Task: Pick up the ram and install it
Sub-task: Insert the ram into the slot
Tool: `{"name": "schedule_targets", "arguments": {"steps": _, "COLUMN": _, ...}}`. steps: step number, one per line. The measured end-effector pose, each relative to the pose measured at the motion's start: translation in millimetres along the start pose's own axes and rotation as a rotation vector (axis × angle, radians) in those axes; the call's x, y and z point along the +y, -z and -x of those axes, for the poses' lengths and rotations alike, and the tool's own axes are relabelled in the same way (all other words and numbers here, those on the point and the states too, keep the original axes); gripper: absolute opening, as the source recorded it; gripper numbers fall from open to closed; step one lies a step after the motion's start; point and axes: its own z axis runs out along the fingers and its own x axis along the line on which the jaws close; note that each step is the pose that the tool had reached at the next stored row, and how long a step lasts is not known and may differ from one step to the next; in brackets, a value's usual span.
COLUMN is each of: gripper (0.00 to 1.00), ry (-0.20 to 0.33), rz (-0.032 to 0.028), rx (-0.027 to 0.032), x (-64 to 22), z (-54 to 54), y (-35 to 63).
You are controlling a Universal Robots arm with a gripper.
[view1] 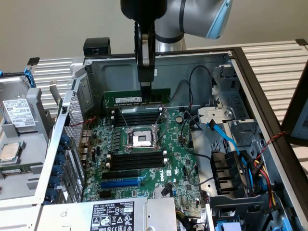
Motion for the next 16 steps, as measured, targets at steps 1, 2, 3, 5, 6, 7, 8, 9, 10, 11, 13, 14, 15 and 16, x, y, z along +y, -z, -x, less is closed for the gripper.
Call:
{"name": "schedule_targets", "arguments": {"steps": 1, "gripper": 0.12, "ry": -0.005, "rz": 0.0, "rx": -0.0002, "x": -0.4, "z": 0.1, "y": -1.9}}
{"name": "schedule_targets", "arguments": {"steps": 2, "gripper": 0.12, "ry": -0.011, "rz": 0.0001, "rx": -0.0003, "x": -0.7, "z": 0.1, "y": -3.6}}
{"name": "schedule_targets", "arguments": {"steps": 3, "gripper": 0.12, "ry": -0.016, "rz": 0.0002, "rx": -0.0004, "x": -1.0, "z": 0.2, "y": -5.5}}
{"name": "schedule_targets", "arguments": {"steps": 5, "gripper": 0.12, "ry": -0.026, "rz": 0.0003, "rx": -0.0007, "x": -1.7, "z": 0.3, "y": -9.2}}
{"name": "schedule_targets", "arguments": {"steps": 6, "gripper": 0.12, "ry": -0.032, "rz": 0.0002, "rx": -0.001, "x": -2.0, "z": 0.4, "y": -11.0}}
{"name": "schedule_targets", "arguments": {"steps": 7, "gripper": 0.12, "ry": -0.036, "rz": 0.0004, "rx": -0.001, "x": -2.3, "z": 0.5, "y": -12.8}}
{"name": "schedule_targets", "arguments": {"steps": 8, "gripper": 0.12, "ry": -0.041, "rz": 0.0004, "rx": -0.0011, "x": -2.6, "z": 0.6, "y": -14.6}}
{"name": "schedule_targets", "arguments": {"steps": 9, "gripper": 0.12, "ry": -0.046, "rz": 0.0004, "rx": -0.0012, "x": -2.9, "z": 0.7, "y": -16.4}}
{"name": "schedule_targets", "arguments": {"steps": 10, "gripper": 0.12, "ry": -0.049, "rz": 0.0005, "rx": -0.0012, "x": -3.2, "z": 0.9, "y": -18.1}}
{"name": "schedule_targets", "arguments": {"steps": 11, "gripper": 0.12, "ry": -0.051, "rz": 0.0006, "rx": -0.0011, "x": -3.5, "z": 1.5, "y": -19.9}}
{"name": "schedule_targets", "arguments": {"steps": 13, "gripper": 0.12, "ry": -0.052, "rz": 0.0005, "rx": -0.0013, "x": -4.2, "z": 3.7, "y": -23.6}}
{"name": "schedule_targets", "arguments": {"steps": 14, "gripper": 0.12, "ry": -0.052, "rz": 0.0005, "rx": -0.0014, "x": -4.5, "z": 5.0, "y": -25.4}}
{"name": "schedule_targets", "arguments": {"steps": 15, "gripper": 0.12, "ry": -0.052, "rz": 0.0005, "rx": -0.0013, "x": -4.7, "z": 6.4, "y": -27.2}}
{"name": "schedule_targets", "arguments": {"steps": 16, "gripper": 0.12, "ry": -0.052, "rz": 0.0006, "rx": -0.0013, "x": -4.7, "z": 7.9, "y": -29.0}}
